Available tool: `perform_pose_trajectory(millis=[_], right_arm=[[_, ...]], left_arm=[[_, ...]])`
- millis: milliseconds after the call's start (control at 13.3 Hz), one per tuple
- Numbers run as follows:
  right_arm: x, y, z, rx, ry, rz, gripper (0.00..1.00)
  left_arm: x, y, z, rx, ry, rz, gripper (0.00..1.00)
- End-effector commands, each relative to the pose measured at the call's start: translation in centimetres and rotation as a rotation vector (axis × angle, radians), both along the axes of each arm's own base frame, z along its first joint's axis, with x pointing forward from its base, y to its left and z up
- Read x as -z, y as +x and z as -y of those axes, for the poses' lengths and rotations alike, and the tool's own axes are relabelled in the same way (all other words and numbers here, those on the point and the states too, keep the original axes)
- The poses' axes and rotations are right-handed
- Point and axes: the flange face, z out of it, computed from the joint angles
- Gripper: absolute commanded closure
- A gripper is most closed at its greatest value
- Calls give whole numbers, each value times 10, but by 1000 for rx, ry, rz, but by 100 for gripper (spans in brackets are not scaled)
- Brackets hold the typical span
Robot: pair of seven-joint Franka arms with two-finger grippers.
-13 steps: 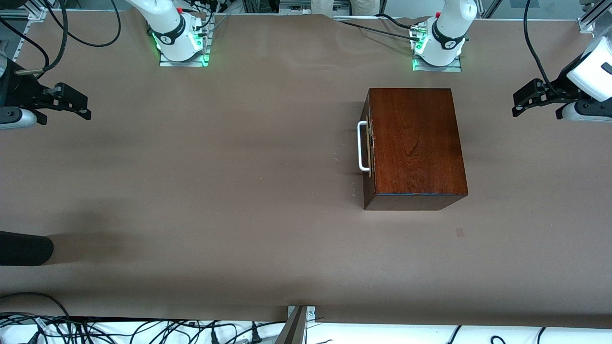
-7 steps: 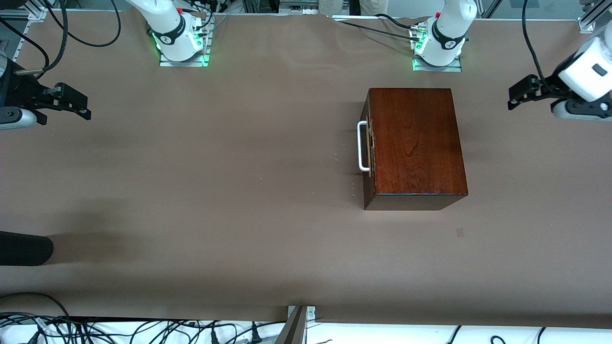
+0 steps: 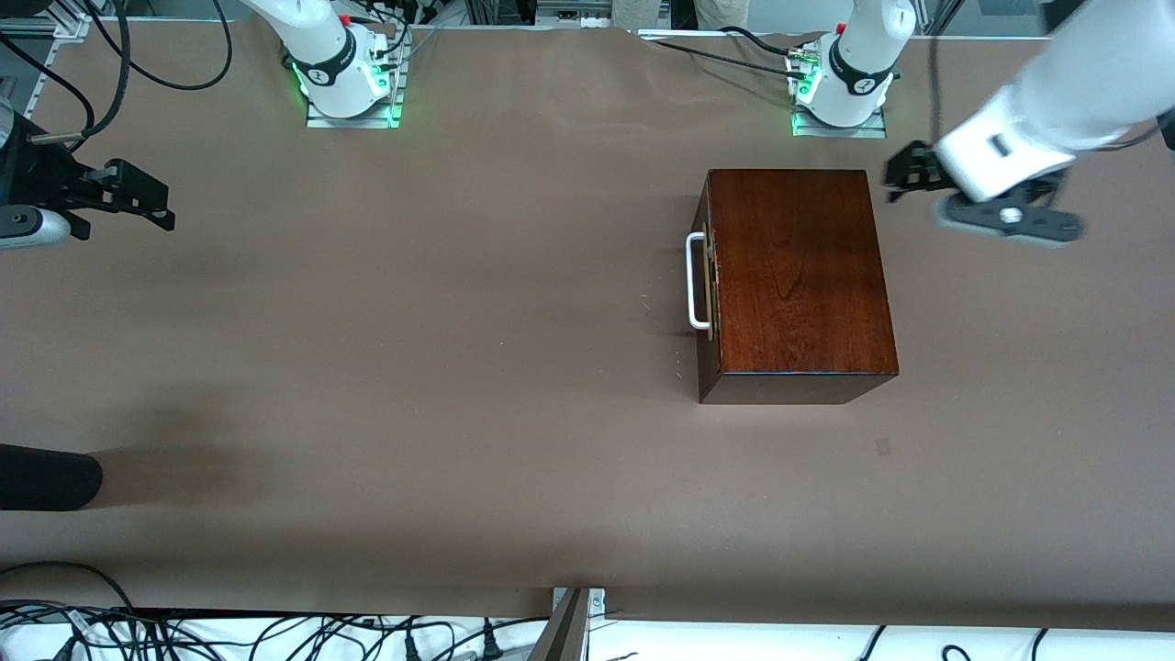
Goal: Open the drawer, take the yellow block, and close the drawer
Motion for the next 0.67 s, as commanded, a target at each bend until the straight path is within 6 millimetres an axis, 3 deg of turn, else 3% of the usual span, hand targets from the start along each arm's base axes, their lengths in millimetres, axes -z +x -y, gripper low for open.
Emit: perform_pose_trajectory(millis=[0,225,375,600], right_arm=[[-4,1,1,11,4,11,0],[-4,1,0,9,4,11,0],[-3,0,-2,6,4,9,0],[-3,0,-4,3,4,9,0]], left_arm=[[15,11,78,-86,20,-5,0],[59,-7,176,-86,48,-23,0],[94,-12,219,-66,38,-19,0],[165,-27,274,-6,151,31,0]])
